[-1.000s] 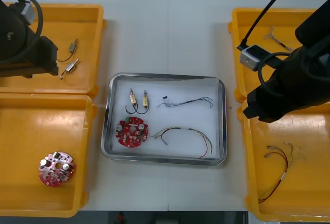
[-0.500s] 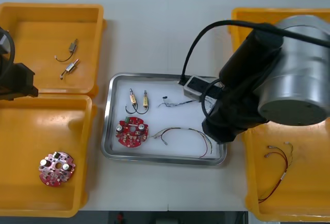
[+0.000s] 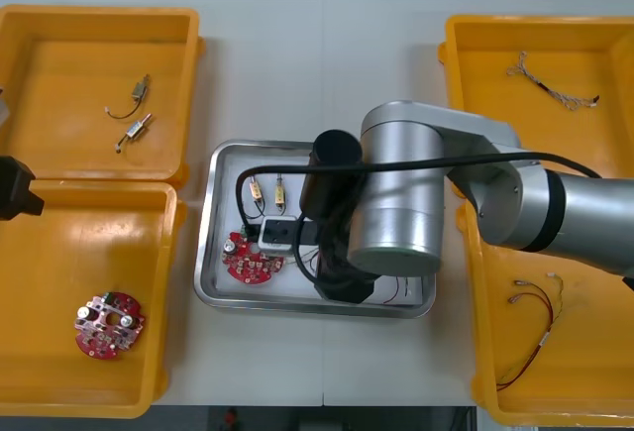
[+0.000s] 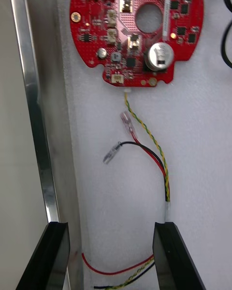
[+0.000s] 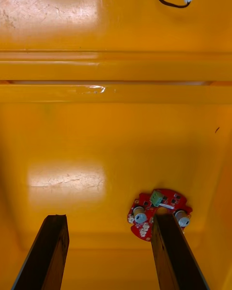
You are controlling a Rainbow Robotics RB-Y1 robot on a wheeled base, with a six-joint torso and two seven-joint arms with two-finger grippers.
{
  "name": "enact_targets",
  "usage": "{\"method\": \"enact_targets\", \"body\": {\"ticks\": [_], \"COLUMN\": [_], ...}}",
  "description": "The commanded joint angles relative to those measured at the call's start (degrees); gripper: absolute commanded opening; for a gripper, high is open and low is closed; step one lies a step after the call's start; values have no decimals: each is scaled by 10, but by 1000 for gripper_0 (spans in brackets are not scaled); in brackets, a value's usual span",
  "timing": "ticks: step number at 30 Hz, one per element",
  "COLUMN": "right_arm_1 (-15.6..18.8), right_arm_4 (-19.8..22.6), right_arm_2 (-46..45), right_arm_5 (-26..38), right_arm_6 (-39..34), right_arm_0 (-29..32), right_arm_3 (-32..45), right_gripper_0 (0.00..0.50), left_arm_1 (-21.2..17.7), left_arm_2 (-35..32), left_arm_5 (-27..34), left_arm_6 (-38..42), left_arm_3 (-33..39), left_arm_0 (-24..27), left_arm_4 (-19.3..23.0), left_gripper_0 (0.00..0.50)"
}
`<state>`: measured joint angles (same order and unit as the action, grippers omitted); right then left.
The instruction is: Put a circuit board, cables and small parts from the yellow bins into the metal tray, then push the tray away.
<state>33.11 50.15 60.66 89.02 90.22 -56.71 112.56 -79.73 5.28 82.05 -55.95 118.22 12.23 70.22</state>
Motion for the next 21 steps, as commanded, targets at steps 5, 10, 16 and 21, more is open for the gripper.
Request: {"method": "enact_targets", "body": {"ticks": [5, 10, 16, 21], "right_arm_1": [-50, -61, -67, -67], "right_arm_4": [-34, -51, -88, -100], "right_arm_2": [59, 74, 89, 92], "right_arm_5": [-10, -9, -9, -9], "right_arm_6": [-7, -13, -17, -18], "right_arm_0": [-23, -6, 20, 42], "right_arm_3": [-5, -5, -5, -6], "right_gripper_0": [500, 500, 500, 500], "left_arm_1": [-49, -53, -55, -54], "left_arm_2": [-15, -15, -21, -24], "left_arm_5": [-45, -50, -50, -56], "left_arm_6": [-4, 2, 15, 22], "left_arm_3": [-4, -7, -15, -16], "left_arm_0": [-38, -43, -42, -42], "left_arm_4": [12, 9, 5, 4], "left_gripper_0": [500, 500, 500, 500]}}
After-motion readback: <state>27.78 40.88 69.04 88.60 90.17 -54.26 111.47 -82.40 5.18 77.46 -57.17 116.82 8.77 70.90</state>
